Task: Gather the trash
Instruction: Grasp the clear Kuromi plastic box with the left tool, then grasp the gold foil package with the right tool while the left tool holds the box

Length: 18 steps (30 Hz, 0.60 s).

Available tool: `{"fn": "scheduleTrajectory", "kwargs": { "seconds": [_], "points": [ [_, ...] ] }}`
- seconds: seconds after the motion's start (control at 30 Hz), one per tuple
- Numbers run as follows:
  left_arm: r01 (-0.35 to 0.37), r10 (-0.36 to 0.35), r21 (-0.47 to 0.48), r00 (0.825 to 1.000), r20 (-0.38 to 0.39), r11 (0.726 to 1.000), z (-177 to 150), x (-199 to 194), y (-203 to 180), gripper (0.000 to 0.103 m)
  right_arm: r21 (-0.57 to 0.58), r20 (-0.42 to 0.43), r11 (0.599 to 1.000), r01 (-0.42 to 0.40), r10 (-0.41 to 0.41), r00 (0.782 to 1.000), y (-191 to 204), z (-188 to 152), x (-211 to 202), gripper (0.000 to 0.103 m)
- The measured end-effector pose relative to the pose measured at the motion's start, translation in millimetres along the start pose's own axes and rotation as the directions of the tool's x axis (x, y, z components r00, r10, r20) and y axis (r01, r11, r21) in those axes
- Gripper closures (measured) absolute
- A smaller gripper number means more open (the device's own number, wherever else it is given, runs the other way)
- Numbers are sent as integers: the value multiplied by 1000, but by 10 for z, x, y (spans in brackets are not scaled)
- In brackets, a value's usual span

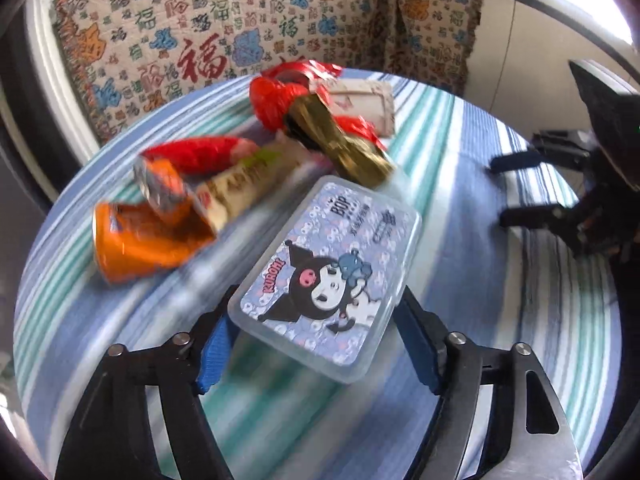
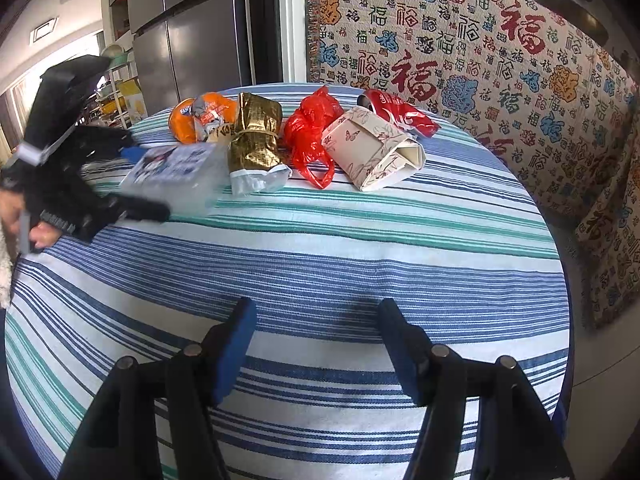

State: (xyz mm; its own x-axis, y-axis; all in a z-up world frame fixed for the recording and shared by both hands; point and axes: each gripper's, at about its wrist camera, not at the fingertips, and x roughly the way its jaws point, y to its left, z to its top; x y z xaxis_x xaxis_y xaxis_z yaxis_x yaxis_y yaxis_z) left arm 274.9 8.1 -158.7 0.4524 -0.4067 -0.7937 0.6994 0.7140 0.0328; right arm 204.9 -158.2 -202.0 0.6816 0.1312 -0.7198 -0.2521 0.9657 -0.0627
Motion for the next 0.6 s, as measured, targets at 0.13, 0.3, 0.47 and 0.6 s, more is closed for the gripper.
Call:
{"fn": "scheduleTrajectory", "kwargs": {
  "seconds": [0.13,0.3,0.47,0.6],
  "points": [
    [-107,103,-132,994,-37,985,-277,-261,-144,28,0,1,1000,2,-2,1000,5,-3,21,38],
    [-234,227,-335,972,-61,913,-522,-440,-180,28,0,2,1000,3,-3,1000,5,-14,26,38],
    [-326,326,-433,942,-76,840,-519,-403,-100,24,14,-5,1000,-28,28,1000,46,45,107,29],
    [-340,332,-464,938,-101,818,-470,-324,-3,11,-15,-38,998,-64,64,997,178,240,302,23]
  ]
}}
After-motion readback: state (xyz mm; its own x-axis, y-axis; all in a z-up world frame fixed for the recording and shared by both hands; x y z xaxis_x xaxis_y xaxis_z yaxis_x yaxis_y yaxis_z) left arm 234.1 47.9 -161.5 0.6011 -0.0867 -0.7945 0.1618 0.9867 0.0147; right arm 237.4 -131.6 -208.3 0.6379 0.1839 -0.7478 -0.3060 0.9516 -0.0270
